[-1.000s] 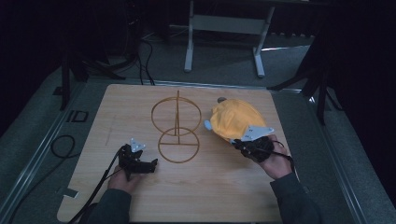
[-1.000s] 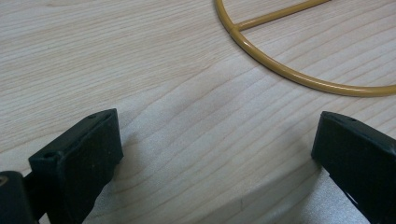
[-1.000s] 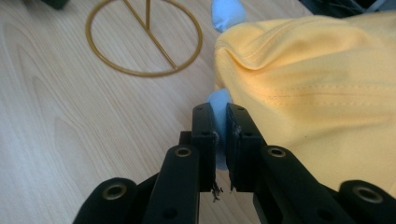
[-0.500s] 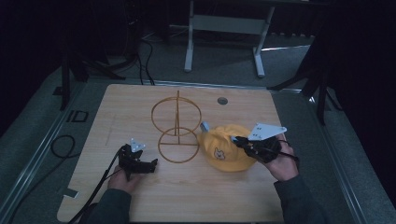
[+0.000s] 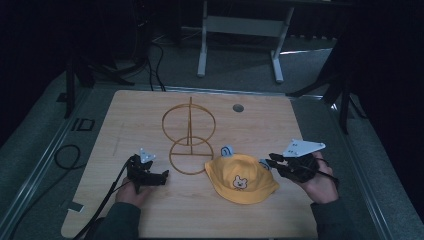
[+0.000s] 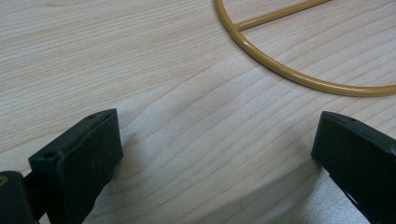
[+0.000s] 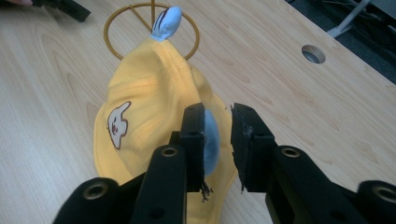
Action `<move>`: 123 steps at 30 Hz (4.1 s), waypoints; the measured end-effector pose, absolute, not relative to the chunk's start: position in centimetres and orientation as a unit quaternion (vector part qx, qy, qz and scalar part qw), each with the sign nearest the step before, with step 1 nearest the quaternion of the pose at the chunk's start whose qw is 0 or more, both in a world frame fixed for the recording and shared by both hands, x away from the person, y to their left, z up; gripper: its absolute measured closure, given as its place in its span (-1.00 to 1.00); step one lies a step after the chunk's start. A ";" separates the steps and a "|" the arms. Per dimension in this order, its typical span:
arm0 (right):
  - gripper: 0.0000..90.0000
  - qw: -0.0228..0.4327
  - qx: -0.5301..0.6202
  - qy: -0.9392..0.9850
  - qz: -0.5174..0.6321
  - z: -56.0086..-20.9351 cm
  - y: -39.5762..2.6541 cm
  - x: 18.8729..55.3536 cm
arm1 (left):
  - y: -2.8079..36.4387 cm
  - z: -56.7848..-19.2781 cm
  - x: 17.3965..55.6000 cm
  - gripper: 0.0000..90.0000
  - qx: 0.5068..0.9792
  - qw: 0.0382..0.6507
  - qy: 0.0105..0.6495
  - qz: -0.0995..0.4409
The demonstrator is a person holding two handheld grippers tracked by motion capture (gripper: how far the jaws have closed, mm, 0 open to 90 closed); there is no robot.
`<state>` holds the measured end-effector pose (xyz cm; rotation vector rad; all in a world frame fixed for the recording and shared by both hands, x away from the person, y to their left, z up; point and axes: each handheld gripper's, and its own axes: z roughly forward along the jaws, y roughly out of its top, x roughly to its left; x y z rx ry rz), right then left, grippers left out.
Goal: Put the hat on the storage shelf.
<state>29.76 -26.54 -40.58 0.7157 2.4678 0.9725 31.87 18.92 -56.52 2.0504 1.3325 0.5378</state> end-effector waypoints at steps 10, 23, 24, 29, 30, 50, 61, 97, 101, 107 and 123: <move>0.53 0.175 0.225 0.909 0.303 -39.7 -24.2 30.7 | 18.9 -56.5 31.9 -0.96 0.778 0.313 0.505 0.204; 0.42 0.155 0.200 0.933 0.254 -40.1 -21.9 32.2 | 18.9 -56.5 31.9 -0.96 0.778 0.313 0.505 0.203; 0.38 0.151 0.198 0.937 0.246 -40.2 -21.6 32.4 | 18.9 -56.5 31.9 -0.96 0.778 0.313 0.505 0.203; 0.33 0.144 0.195 0.942 0.233 -40.3 -21.0 32.9 | 18.9 -56.5 31.9 -0.96 0.778 0.313 0.505 0.203; 0.32 0.141 0.194 0.943 0.231 -40.3 -21.0 33.0 | 18.9 -56.5 31.9 -0.96 0.778 0.313 0.505 0.203; 0.21 0.104 0.185 0.958 0.191 -40.7 -19.1 35.2 | 18.9 -56.5 31.9 -0.96 0.778 0.313 0.505 0.203; 0.24 0.071 0.171 0.971 0.150 -41.3 -18.1 36.2 | 18.9 -56.5 31.9 -0.96 0.778 0.313 0.505 0.203; 0.77 0.063 0.149 0.982 0.099 -40.1 -17.7 37.6 | 18.9 -56.5 31.9 -0.96 0.779 0.312 0.505 0.203; 0.77 0.074 0.163 0.977 0.116 -39.4 -18.3 37.8 | 18.9 -56.5 31.9 -0.96 0.779 0.312 0.505 0.203; 0.77 0.098 0.196 0.964 0.149 -38.5 -19.8 38.4 | 18.9 -56.5 31.9 -0.96 0.779 0.312 0.505 0.203; 0.79 0.146 0.249 0.933 0.215 -36.4 -23.0 39.0 | 18.9 -56.5 31.9 -0.96 0.779 0.312 0.505 0.203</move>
